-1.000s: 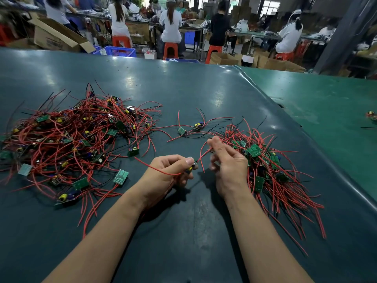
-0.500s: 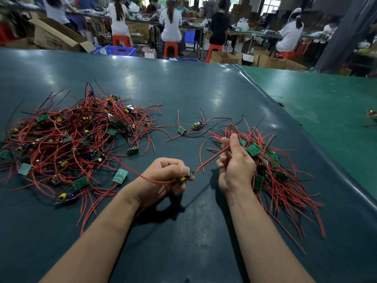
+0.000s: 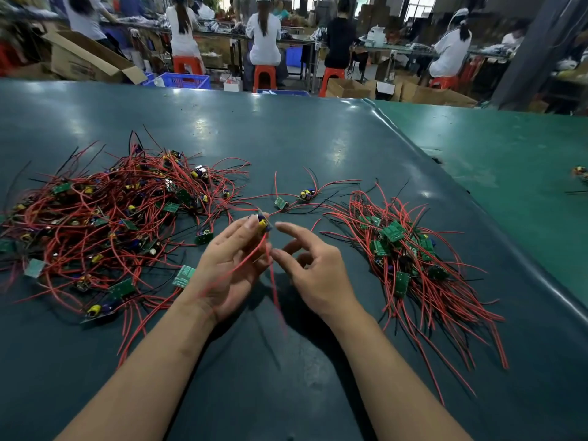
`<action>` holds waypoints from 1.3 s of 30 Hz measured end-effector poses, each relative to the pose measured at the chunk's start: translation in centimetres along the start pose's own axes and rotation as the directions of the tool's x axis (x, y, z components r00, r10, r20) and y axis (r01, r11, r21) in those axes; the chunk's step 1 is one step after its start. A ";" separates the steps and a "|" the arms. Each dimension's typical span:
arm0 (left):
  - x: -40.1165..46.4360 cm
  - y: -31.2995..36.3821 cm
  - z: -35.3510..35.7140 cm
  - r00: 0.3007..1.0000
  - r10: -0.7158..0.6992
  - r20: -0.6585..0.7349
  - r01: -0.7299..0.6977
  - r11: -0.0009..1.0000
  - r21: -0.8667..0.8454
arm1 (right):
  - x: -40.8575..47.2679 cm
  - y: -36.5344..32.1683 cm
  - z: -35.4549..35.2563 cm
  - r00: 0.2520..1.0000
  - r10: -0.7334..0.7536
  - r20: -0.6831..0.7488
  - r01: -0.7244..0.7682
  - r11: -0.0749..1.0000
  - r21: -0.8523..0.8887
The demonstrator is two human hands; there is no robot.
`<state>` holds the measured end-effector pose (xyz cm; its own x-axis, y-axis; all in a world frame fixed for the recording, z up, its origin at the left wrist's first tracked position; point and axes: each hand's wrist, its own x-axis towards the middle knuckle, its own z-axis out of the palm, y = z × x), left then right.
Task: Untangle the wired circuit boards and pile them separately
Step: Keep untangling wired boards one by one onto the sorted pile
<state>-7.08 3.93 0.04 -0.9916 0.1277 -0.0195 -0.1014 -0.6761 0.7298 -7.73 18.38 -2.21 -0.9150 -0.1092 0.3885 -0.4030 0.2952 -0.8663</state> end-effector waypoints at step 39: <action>0.9 -1.2 -0.4 0.980 0.191 -0.048 -0.165 0.931 0.325 | 1.9 -0.2 -1.8 0.767 0.446 -0.461 -0.021 0.737 0.676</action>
<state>-7.90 4.56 -1.19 -0.9955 -0.0389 0.0869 0.0952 -0.4152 0.9048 -9.33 19.86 -0.75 -0.8725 0.4853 0.0570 -0.2908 -0.4219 -0.8587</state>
